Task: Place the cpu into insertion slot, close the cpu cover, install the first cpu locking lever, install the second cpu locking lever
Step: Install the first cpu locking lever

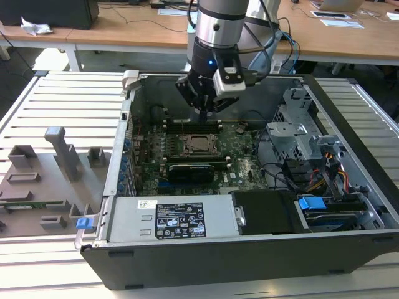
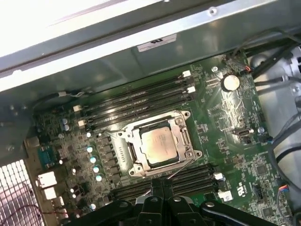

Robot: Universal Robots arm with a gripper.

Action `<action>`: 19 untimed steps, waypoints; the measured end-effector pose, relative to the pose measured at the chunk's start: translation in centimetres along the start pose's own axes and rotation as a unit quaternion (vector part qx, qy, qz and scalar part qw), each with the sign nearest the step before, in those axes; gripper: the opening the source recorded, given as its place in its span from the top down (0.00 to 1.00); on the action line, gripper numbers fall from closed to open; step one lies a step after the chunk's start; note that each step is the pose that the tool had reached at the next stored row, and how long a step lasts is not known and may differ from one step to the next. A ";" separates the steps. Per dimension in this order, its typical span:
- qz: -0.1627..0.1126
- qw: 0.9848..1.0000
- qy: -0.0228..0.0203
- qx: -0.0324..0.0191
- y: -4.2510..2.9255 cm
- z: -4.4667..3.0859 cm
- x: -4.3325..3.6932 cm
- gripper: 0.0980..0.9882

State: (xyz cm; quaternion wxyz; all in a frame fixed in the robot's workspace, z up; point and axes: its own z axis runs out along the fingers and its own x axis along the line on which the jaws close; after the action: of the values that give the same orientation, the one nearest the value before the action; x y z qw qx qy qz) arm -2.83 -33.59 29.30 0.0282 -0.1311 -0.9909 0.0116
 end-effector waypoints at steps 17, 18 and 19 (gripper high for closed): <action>-0.183 0.983 -0.006 0.010 0.00 0.00 0.00 0.99; -0.191 0.982 -0.006 0.010 0.00 0.00 0.00 0.99; -0.202 0.979 -0.006 0.011 0.00 0.00 0.00 0.99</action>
State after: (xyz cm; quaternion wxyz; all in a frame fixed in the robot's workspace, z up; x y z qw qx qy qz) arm -2.83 -33.59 29.30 0.0253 0.0719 -0.9969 0.0171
